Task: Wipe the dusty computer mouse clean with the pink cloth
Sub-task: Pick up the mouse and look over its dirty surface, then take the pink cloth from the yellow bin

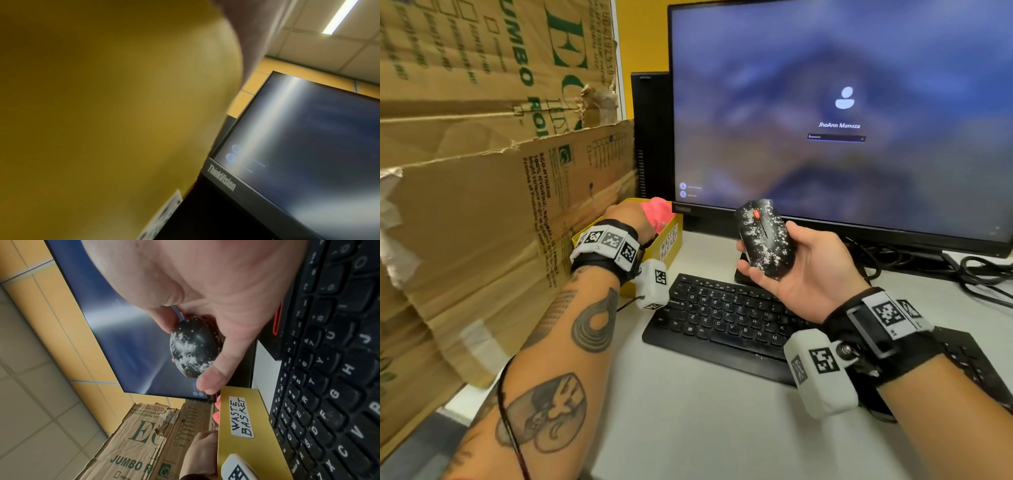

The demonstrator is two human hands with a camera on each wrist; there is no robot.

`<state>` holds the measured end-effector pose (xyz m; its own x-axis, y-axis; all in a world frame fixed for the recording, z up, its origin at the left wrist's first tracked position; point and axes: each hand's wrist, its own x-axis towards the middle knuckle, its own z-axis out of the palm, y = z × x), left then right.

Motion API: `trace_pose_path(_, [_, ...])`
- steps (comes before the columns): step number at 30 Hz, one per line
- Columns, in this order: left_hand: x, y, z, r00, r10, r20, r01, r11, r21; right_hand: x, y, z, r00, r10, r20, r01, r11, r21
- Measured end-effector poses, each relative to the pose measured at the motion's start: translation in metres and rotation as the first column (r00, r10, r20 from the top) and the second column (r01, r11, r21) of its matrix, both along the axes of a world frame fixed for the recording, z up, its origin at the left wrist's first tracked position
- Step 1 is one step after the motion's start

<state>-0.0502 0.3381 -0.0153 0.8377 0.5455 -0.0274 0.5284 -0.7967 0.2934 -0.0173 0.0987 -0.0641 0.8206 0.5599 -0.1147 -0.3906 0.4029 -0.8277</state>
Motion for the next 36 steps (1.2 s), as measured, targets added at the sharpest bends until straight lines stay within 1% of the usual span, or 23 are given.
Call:
trace_pose_path(2, [0.008,0.011,-0.006,0.997,0.08,0.014,-0.079,0.996,-0.03,0.001,-0.004,-0.002,1.0,-0.005,-0.004,0.005,1.0,0.005])
trace_pose_path(3, [0.01,0.015,-0.007,0.994,0.102,0.025,-0.101,0.994,-0.031,0.001,-0.005,-0.002,1.0,-0.004,-0.004,0.004,1.0,0.002])
trace_pose_path(5, [0.012,0.019,-0.009,0.993,0.12,0.005,-0.12,0.993,-0.001,0.001,-0.007,-0.003,1.0,-0.005,-0.003,0.005,1.0,-0.01])
trace_pose_path(8, [0.012,0.014,-0.006,0.997,0.04,-0.072,-0.037,0.998,0.046,0.0,-0.008,-0.004,1.0,-0.006,0.009,0.006,1.0,-0.022])
trace_pose_path(11, [0.011,0.015,-0.007,0.996,0.071,-0.05,-0.067,0.995,0.079,-0.002,-0.007,-0.004,1.0,-0.009,0.013,0.009,1.0,-0.022])
trace_pose_path(13, [0.016,0.022,-0.009,0.995,0.09,-0.043,-0.087,0.994,0.071,-0.002,-0.006,-0.004,1.0,-0.015,0.009,0.016,1.0,-0.02])
trace_pose_path(15, [0.018,0.03,-0.009,0.997,0.067,-0.041,-0.064,0.996,0.069,-0.001,-0.006,-0.004,1.0,-0.012,0.009,0.013,1.0,-0.028])
trace_pose_path(17, [0.02,0.039,-0.006,0.998,0.039,-0.039,-0.035,0.994,0.104,-0.001,-0.006,-0.004,1.0,-0.01,0.018,0.011,0.999,-0.041])
trace_pose_path(20, [0.024,0.052,-0.004,0.994,0.015,-0.112,0.0,0.991,0.133,-0.002,-0.008,-0.003,0.999,-0.014,0.04,0.016,0.999,-0.049])
trace_pose_path(22, [0.027,0.059,-0.008,0.992,0.006,-0.124,0.015,0.986,0.166,-0.003,-0.009,-0.003,0.999,-0.013,0.051,0.015,0.999,-0.047])
trace_pose_path(25, [0.038,0.078,-0.023,0.988,-0.013,-0.155,0.039,0.985,0.167,-0.005,-0.01,-0.002,0.999,-0.014,0.038,0.016,0.999,-0.039])
trace_pose_path(27, [0.028,0.071,-0.016,0.984,-0.03,-0.178,0.06,0.984,0.166,-0.005,-0.011,-0.001,0.999,-0.015,0.033,0.016,1.0,-0.027])
trace_pose_path(29, [0.017,0.064,-0.005,0.982,-0.05,-0.183,0.073,0.99,0.121,-0.004,-0.011,-0.002,0.999,-0.014,0.036,0.015,0.999,-0.032])
trace_pose_path(32, [0.011,0.061,0.009,0.996,-0.034,-0.086,0.031,0.999,-0.038,-0.002,-0.011,-0.004,0.999,-0.009,0.034,0.011,0.998,-0.056])
trace_pose_path(36, [0.011,0.06,0.027,0.998,0.004,0.064,0.002,0.995,-0.103,0.0,-0.01,-0.008,0.999,-0.007,0.042,0.009,0.999,-0.035])
